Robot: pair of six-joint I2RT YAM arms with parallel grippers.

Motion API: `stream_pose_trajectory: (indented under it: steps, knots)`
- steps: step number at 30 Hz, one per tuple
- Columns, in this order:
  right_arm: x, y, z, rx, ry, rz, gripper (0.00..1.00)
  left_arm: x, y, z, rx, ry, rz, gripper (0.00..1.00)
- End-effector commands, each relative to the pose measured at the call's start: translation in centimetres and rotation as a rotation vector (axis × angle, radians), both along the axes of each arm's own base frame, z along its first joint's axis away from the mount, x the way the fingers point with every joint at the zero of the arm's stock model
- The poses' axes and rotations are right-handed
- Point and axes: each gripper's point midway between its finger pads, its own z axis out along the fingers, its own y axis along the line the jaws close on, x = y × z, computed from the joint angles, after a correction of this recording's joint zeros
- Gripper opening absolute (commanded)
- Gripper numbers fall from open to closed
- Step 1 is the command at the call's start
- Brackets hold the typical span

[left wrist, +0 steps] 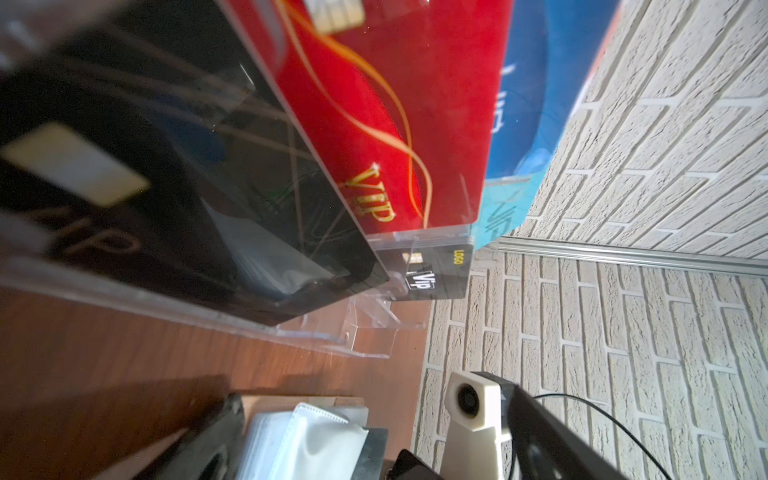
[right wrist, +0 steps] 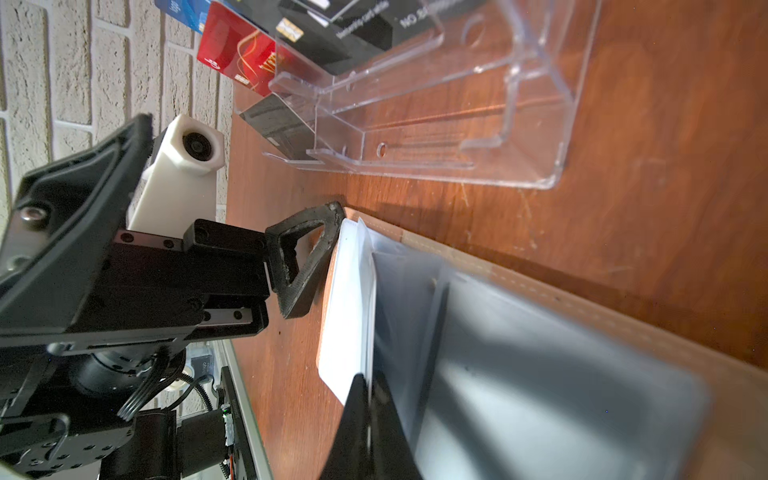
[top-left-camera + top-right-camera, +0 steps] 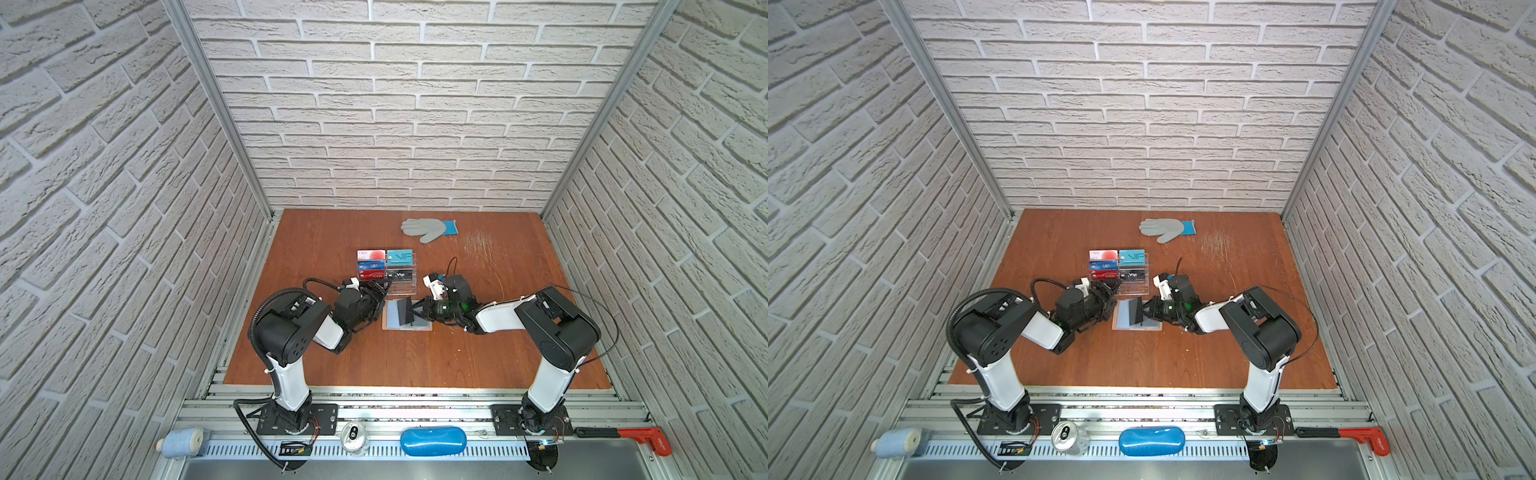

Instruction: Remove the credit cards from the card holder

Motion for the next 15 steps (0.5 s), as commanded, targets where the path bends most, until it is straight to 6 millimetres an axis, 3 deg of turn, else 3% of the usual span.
stream_pose_trajectory:
  steps: [1, 15]
  knots:
    - [0.4, -1.1, 1.5, -0.051, -0.063, 0.005, 0.06, -0.7, 0.9, -1.7, 0.055, 0.034, 0.006, 0.98]
    - [0.4, -2.6, 2.7, -0.155, -0.112, 0.026, 0.06, -0.9, 0.1, 0.9, 0.112, -0.032, -0.050, 0.98]
